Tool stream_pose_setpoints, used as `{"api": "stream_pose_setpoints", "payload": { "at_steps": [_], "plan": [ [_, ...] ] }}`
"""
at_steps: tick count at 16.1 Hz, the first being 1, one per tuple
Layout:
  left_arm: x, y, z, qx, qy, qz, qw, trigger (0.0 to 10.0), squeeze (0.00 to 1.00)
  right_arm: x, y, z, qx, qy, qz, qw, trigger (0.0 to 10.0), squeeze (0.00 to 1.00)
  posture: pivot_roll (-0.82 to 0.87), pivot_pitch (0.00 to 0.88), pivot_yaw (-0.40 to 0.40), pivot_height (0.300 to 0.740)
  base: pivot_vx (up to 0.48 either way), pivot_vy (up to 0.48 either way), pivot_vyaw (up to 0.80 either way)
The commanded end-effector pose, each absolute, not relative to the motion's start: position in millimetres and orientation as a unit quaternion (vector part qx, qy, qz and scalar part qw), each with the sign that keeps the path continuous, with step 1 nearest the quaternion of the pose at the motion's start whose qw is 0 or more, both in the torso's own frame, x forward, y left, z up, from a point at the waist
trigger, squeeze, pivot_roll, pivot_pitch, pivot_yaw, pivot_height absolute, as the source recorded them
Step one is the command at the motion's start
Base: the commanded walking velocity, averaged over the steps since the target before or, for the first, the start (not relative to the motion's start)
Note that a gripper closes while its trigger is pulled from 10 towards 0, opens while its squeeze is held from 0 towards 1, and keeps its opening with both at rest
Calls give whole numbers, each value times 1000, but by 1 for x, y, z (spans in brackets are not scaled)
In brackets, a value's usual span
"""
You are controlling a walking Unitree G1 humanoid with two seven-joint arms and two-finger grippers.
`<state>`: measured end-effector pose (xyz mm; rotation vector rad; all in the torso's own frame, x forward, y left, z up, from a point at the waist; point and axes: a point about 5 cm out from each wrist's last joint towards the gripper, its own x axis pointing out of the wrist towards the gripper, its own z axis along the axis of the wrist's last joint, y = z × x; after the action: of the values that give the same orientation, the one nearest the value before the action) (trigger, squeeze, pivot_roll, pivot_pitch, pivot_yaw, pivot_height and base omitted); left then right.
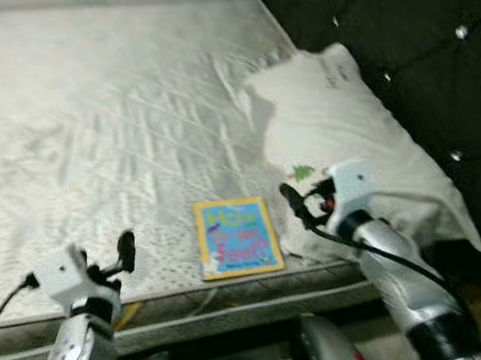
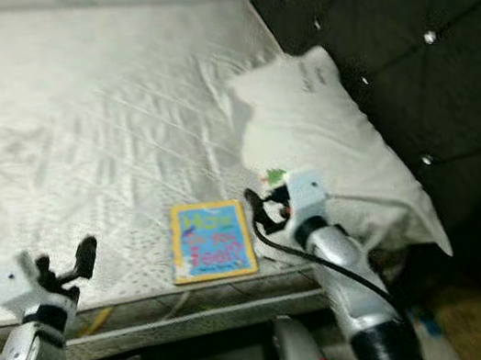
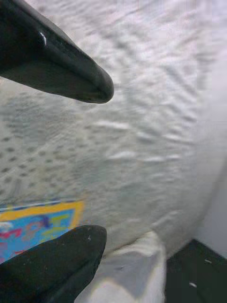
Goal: Clean up the room
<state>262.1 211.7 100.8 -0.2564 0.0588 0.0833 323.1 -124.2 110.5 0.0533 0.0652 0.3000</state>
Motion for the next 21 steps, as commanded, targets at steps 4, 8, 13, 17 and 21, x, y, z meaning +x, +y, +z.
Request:
{"api": "stream_pose_setpoints", "payload": {
  "at_steps": [4,8,13,17,21],
  "plan": [
    [274,210,117,-135,-7,44,990,10000,855,344,-124,125,57,3,130,990,10000,0,34,0,-90,611,0,0,-216],
    [289,208,123,-124,-24,38,991,10000,0,359,-116,133,65,-12,129,989,10000,0,49,0,-92,647,0,0,0],
    [299,196,136,-146,-43,31,988,10000,0,366,-114,131,61,-15,130,990,10000,0,63,0,-117,705,0,0,0],
    [297,193,128,-120,-33,40,991,10000,0,365,-119,128,68,-12,116,991,10000,0,48,0,-118,740,0,0,0],
    [295,188,116,-73,-17,27,997,10000,0,358,-129,114,67,-1,97,993,10000,0,53,0,-104,740,0,0,0]
  ]
}}
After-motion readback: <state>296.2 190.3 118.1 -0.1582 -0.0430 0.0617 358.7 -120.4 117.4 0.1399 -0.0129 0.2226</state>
